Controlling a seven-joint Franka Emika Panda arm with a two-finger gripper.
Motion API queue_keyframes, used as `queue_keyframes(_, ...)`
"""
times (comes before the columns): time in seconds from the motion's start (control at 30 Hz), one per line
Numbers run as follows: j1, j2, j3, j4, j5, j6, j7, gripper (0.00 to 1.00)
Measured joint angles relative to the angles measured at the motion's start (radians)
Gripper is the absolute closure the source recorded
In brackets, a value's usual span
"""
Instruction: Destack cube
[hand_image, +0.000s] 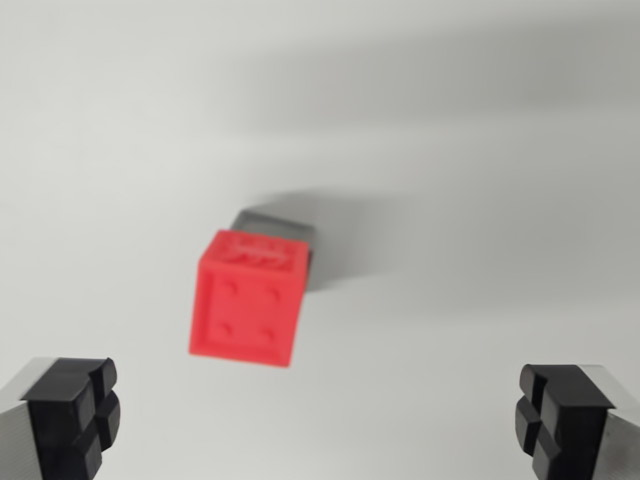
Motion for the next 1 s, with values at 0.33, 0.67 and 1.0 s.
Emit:
queue_keyframes(0.33,0.018,-0.002,0.005,-0.091,0.005,0.094,0.072,0.00)
queue_keyframes(0.67,0.039,0.007,0.011,-0.180,0.010,0.199,0.151,0.00)
queue_keyframes(1.0,0.060,0.040,0.017,-0.250,0.014,0.308,0.222,0.00)
